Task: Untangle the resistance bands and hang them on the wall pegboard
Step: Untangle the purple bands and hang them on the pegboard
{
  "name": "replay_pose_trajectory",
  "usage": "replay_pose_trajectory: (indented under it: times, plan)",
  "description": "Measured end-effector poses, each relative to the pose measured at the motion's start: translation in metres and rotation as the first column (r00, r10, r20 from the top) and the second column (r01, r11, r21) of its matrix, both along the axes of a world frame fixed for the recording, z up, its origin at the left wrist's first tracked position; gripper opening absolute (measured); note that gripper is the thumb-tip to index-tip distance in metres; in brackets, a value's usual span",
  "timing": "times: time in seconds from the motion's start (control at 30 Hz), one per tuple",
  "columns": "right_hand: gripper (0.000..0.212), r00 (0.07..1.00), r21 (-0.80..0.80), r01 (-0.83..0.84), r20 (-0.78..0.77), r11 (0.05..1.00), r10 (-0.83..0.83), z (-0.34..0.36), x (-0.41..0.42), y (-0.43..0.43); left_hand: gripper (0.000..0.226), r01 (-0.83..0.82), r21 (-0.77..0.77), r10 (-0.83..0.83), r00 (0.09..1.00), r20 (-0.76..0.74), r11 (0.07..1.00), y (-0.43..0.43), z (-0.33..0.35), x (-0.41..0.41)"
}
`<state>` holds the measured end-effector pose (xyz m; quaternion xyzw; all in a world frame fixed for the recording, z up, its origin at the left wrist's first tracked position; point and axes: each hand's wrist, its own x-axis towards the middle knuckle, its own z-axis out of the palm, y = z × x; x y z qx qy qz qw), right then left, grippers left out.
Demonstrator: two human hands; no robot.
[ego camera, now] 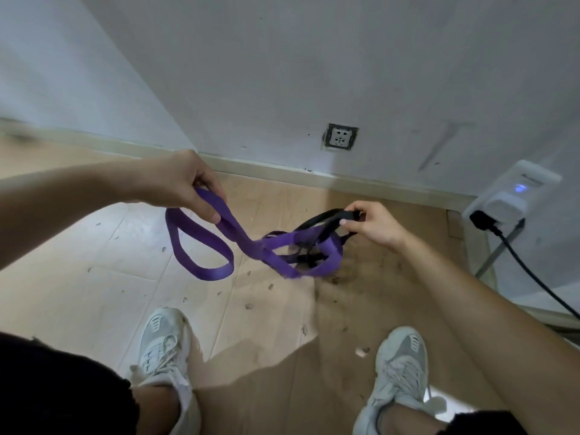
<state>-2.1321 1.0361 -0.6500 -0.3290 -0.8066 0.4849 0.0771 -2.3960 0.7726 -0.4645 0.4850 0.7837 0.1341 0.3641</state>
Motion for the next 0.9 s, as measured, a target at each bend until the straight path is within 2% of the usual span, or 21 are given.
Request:
replay_pose_trajectory:
  times: [0.1, 0.2, 0.33, 0.4, 0.43, 0.5, 0.6, 0.67, 0.73, 0.77, 0.8, 0.9]
  plan:
    - [0.008, 0.967, 0.015, 0.200, -0.164, 0.980, -0.195, 0.011, -0.004, 0.002, 0.018, 0.011, -0.004, -0.012, 1.000, -0.026, 1.000, -0.002, 0.001, -0.001]
    - [0.008, 0.914, -0.020, 0.342, -0.224, 0.939, -0.338, 0.018, -0.004, 0.003, 0.017, 0.042, -0.025, -0.043, 0.998, -0.044, 0.999, -0.004, 0.001, -0.001]
    - [0.015, 0.751, -0.170, 0.537, -0.349, 0.826, -0.560, 0.040, -0.005, 0.005, 0.016, 0.071, -0.036, -0.073, 0.995, -0.067, 0.997, -0.007, 0.001, -0.002]
    - [0.014, 0.719, -0.137, 0.589, -0.361, 0.797, -0.594, 0.044, -0.005, 0.009, 0.016, 0.066, -0.026, -0.068, 0.995, -0.079, 0.997, -0.009, 0.002, -0.002]
    - [0.013, 0.737, -0.092, 0.598, -0.330, 0.797, -0.591, 0.044, -0.004, 0.013, 0.016, 0.059, -0.016, -0.060, 0.994, -0.086, 0.998, -0.010, 0.002, -0.003]
    - [0.007, 0.817, -0.006, 0.558, -0.172, 0.830, -0.550, 0.036, 0.002, 0.023, 0.017, 0.032, 0.011, -0.031, 0.995, -0.097, 0.999, -0.012, 0.002, -0.004]
    - [0.036, 0.901, 0.074, 0.397, 0.161, 0.915, -0.404, 0.011, 0.015, 0.027, 0.018, -0.009, 0.062, 0.016, 0.994, -0.108, 0.998, -0.013, 0.002, -0.006]
    - [0.037, 0.881, 0.065, 0.246, 0.400, 0.967, -0.251, -0.005, 0.029, 0.019, 0.018, -0.030, 0.101, 0.040, 0.994, -0.100, 0.994, -0.014, 0.003, -0.007]
    - [0.035, 0.771, -0.043, 0.085, 0.636, 0.995, -0.038, -0.018, 0.042, 0.012, 0.019, -0.040, 0.127, 0.052, 0.994, -0.093, 0.991, -0.014, 0.005, -0.008]
    - [0.031, 0.717, -0.069, 0.028, 0.696, 0.997, 0.028, -0.019, 0.044, 0.009, 0.019, -0.045, 0.138, 0.058, 0.994, -0.090, 0.989, -0.014, 0.006, -0.009]
    - [0.027, 0.702, -0.054, -0.005, 0.711, 0.999, 0.042, -0.019, 0.043, 0.008, 0.020, -0.051, 0.150, 0.065, 0.994, -0.085, 0.987, -0.014, 0.007, -0.009]
    - [0.025, 0.813, 0.134, -0.010, 0.579, 0.991, -0.070, -0.003, 0.024, 0.009, 0.021, -0.079, 0.189, 0.090, 0.995, -0.051, 0.979, -0.012, 0.011, -0.011]
